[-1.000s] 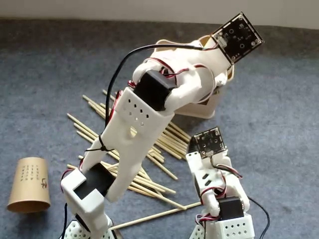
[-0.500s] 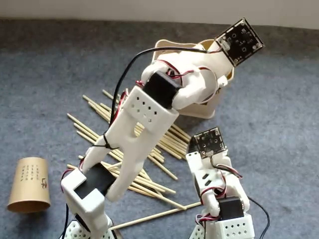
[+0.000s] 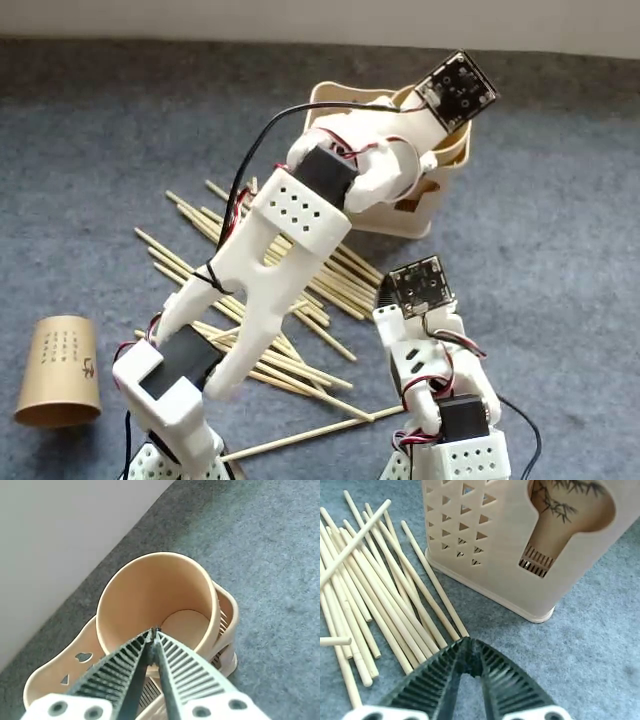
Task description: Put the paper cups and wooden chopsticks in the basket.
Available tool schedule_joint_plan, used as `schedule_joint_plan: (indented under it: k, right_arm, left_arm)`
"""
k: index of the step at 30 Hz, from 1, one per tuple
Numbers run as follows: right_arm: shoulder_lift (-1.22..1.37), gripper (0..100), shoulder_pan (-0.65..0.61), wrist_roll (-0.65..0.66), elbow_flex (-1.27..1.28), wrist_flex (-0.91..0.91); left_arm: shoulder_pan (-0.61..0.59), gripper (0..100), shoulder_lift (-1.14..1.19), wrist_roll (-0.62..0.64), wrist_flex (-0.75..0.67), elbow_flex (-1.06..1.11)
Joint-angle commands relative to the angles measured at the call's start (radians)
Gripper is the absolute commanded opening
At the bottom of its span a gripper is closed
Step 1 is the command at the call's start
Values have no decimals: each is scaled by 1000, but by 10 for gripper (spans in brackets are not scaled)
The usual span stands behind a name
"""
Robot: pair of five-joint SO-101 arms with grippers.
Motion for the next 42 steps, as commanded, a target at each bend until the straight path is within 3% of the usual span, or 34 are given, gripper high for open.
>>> schedule_joint_plan:
  k: [1, 6, 13, 18, 30, 37, 42]
  right_arm:
    - [-5, 8, -7, 14, 99, 12]
    - [-5, 8, -7, 14, 99, 12]
    - [-5, 9, -7, 14, 99, 12]
    - [-5, 9, -7, 14, 99, 12]
    - [-5, 9, -7, 14, 99, 12]
    - [-5, 9, -7, 14, 99, 12]
    - [-5, 9, -7, 14, 99, 12]
  left_arm:
    - [-21, 24, -21, -6, -48, 7]
    - [-21, 24, -42, -2, -23, -90]
    - [-24, 24, -131, 0, 192, -180]
    - [-99, 24, -206, 21, 336, -179]
    - [-407, 25, -378, 261, 632, -179]
    - [-605, 24, -407, 517, 749, -173]
    - [-777, 24, -440, 531, 749, -61]
